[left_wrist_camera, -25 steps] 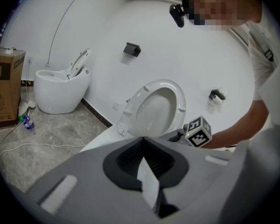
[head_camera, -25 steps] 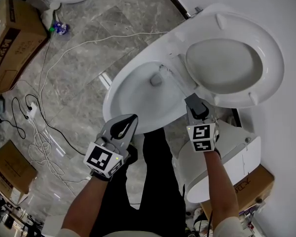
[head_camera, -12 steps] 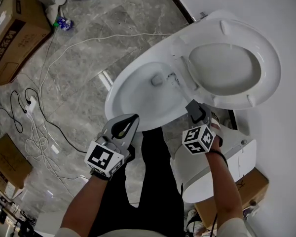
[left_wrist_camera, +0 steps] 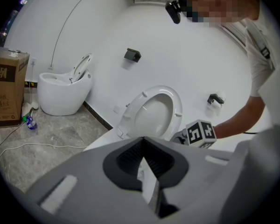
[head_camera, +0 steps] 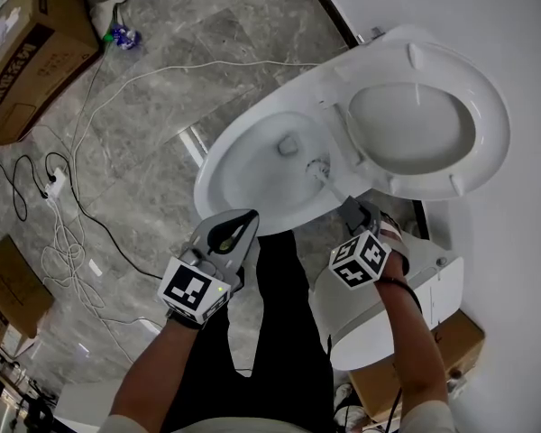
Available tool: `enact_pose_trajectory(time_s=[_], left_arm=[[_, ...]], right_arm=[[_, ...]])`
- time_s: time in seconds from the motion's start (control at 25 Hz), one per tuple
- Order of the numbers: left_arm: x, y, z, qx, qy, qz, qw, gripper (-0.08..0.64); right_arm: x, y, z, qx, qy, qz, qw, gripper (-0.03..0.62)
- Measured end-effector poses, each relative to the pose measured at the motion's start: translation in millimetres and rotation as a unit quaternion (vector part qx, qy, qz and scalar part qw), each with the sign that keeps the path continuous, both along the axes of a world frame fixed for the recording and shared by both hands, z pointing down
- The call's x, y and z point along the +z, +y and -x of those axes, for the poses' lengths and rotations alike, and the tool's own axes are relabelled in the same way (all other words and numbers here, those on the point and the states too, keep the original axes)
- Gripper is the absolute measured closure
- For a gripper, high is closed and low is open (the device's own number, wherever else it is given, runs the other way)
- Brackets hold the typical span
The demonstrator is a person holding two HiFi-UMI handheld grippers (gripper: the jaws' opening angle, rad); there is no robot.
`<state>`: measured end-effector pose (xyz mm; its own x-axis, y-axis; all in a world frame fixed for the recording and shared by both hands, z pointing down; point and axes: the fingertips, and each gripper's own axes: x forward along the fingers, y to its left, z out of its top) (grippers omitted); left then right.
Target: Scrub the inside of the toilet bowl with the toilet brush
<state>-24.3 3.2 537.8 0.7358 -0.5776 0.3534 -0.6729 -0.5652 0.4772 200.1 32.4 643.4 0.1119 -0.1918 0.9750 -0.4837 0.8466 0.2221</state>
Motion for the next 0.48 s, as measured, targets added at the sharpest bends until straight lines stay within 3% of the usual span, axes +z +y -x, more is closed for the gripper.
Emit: enact_pose_trajectory(time_s=[0.32, 0.4, 0.48], left_arm=[[-8, 2, -1, 0.008, -0.004, -0.010, 0.9999, 0.555], [-10, 3, 0, 0.009, -0.003, -0.012, 0.9999, 0.555], [-10, 3, 1, 0.010, -0.004, -0.012, 0.9999, 0.555]], right_arm=[[-2, 26, 11, 0.030, -0.023, 0.031, 0.999, 0.428], [-6, 26, 16, 0.076, -0.058, 0.024, 0.995, 0.428], [-12, 22, 24, 0.139, -0.105, 0.007, 0.985, 0.428]])
